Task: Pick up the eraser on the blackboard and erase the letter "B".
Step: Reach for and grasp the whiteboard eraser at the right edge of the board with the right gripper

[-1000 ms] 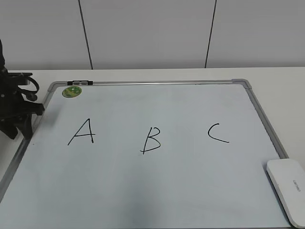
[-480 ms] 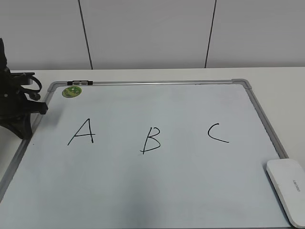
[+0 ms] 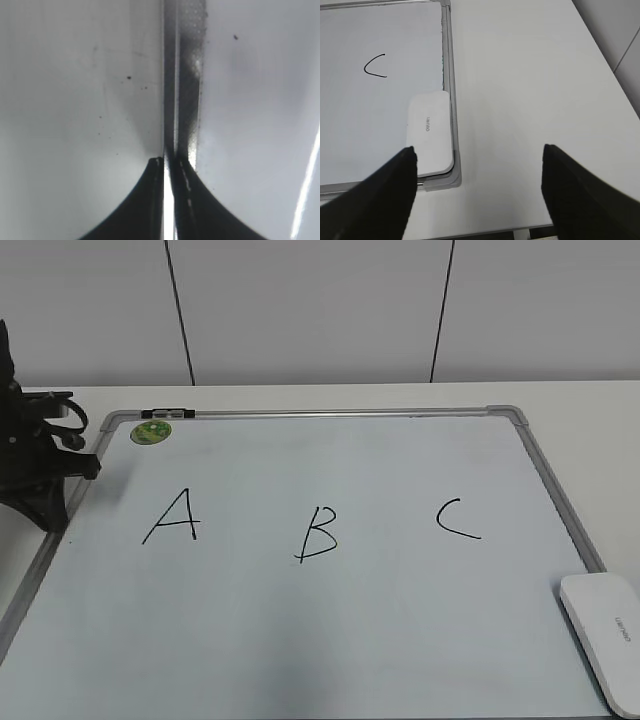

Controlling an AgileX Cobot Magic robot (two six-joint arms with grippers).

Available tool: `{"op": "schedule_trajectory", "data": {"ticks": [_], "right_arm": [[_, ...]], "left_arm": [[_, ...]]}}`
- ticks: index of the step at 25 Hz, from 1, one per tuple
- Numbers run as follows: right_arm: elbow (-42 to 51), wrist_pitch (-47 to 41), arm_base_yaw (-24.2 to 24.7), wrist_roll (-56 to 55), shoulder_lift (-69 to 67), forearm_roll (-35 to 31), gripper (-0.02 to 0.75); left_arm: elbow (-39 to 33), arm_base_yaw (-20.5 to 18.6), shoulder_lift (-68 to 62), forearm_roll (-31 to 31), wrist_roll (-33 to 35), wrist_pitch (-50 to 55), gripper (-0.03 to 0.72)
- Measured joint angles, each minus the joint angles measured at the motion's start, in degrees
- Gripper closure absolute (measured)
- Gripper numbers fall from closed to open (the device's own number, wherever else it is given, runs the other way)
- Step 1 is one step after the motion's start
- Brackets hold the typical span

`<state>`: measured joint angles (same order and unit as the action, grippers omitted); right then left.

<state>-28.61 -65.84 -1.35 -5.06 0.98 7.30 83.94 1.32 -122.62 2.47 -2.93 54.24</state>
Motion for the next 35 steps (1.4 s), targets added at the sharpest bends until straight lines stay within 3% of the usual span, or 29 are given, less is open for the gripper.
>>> {"op": "schedule_trajectory", "data": {"ticks": [8,14,20,35], "right_arm": [[-1.3,4.8,0.0,0.0,-8.7,0.9,0.164],[-3.4,8.3,0.0,0.1,-22.6,-7.3,0.164],[-6.0,9.8,0.0,7.9,-33.1,-16.2,0.164],[-6.8,8.9,-1.3,13.8,-52.3,-20.4,0.164]], "left_arm": [[0.0,0.0,0.0,0.0,0.0,0.0,0.665],[0.0,0.0,0.0,0.0,0.0,0.0,0.665],[0.0,0.0,0.0,0.2,0.0,0.0,0.666],[0.0,0.0,0.0,0.4,0.0,-0.1,0.666]]}}
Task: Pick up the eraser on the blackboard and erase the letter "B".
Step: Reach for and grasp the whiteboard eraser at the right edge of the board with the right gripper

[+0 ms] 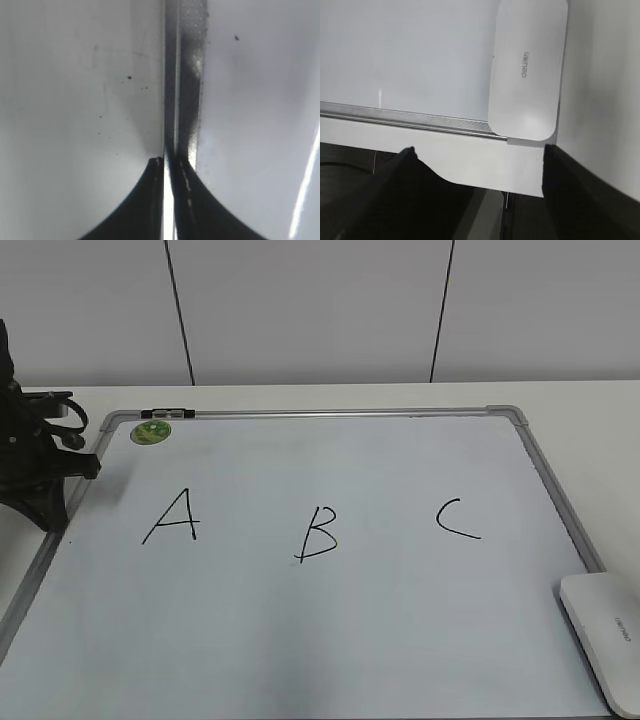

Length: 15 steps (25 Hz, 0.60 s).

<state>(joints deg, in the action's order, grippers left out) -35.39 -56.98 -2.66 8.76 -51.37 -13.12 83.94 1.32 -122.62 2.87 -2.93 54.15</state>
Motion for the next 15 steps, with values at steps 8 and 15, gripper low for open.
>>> {"op": "schedule_trajectory", "data": {"ticks": [8,15], "right_arm": [[-0.9,2.5,0.0,0.0,-14.5,0.1,0.164],[-6.5,3.5,-0.8,-4.2,-22.8,4.5,0.164]], "left_arm": [[0.0,0.0,0.0,0.0,0.0,0.0,0.666],[0.0,0.0,0.0,0.0,0.0,0.0,0.666]]}}
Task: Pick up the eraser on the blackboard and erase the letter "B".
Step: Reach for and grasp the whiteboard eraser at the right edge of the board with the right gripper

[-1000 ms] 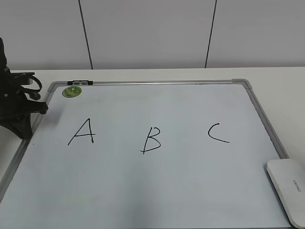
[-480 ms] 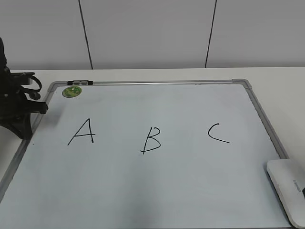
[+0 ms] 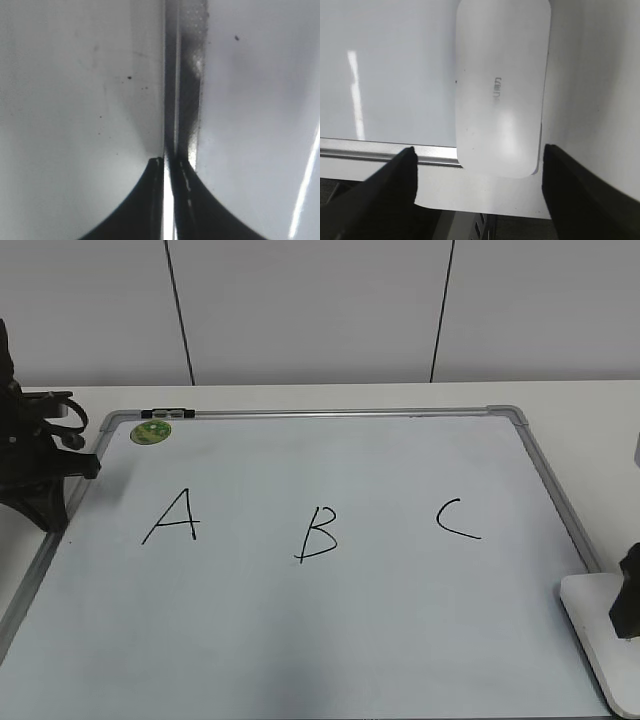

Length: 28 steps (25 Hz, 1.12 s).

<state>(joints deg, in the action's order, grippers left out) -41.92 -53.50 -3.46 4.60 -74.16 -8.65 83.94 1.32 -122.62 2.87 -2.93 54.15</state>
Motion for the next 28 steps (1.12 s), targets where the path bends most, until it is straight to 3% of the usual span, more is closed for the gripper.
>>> {"op": "schedule_trajectory", "data": {"ticks": [9,17,28], "right_arm": [[-2.0,1.2,-6.2,-8.7,-6.5,5.6,0.164],[-2.1,3.8,-6.4,-12.3,-10.6,9.3,0.075],[-2.3,8.1,-6.4,-15.4,-16.9,10.9,0.068]], "left_arm": [[0.0,0.0,0.0,0.2,0.0,0.0,0.666],[0.0,0.0,0.0,0.5,0.0,0.0,0.666],[0.0,0.0,0.0,0.9,0.1,0.0,0.665]]}}
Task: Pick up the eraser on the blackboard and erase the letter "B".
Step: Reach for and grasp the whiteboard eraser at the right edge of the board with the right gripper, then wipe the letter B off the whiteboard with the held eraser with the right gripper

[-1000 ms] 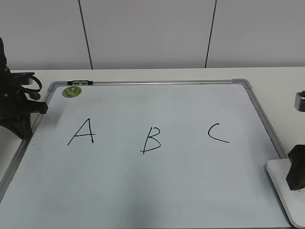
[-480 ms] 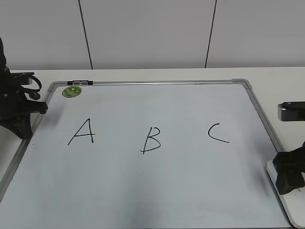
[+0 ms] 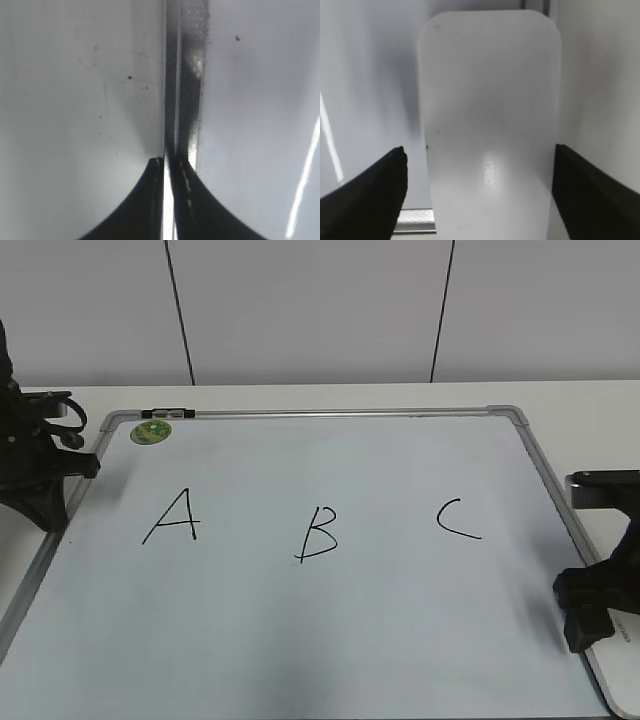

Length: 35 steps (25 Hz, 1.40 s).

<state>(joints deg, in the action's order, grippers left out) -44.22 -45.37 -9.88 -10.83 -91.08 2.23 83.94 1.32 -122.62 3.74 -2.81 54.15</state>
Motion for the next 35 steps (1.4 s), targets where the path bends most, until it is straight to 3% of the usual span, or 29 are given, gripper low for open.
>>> {"op": "schedule_trajectory", "data": {"ticks": [9,15,27,35], "right_arm": [[-0.6,1.4,0.0,-1.6,-3.3,2.9,0.077],[-1.0,1.5,0.0,-1.7,-3.3,3.3,0.201],[-1.0,1.3,0.0,-2.0,-3.3,2.6,0.206],[-12.9,-12.2,-1.6,-1.6,-3.8,1.6,0.208]], "left_arm": [[0.0,0.0,0.0,0.3,0.1,0.0,0.664],[0.0,0.0,0.0,0.5,0.1,0.0,0.663],[0.0,0.0,0.0,0.8,0.1,0.0,0.662],[0.0,0.0,0.0,0.8,0.2,0.0,0.662]]}}
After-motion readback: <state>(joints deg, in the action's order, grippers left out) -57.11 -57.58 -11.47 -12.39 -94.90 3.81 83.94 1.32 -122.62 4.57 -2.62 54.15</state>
